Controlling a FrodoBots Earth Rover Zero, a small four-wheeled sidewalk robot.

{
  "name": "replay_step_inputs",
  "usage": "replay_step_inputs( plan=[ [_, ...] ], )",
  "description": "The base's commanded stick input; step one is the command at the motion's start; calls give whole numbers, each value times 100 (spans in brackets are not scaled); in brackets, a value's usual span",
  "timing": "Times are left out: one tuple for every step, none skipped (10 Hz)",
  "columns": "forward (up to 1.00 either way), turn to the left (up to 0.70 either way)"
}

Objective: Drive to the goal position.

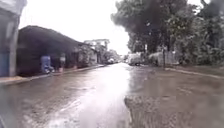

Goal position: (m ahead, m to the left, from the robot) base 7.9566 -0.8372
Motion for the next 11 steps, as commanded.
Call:
replay_step_inputs(
  plan=[
    [100,27],
    [100,9],
    [100,0],
    [100,0],
    [100,0],
    [100,12],
    [100,16],
    [100,0],
    [100,0],
    [100,0],
    [100,0]
  ],
)
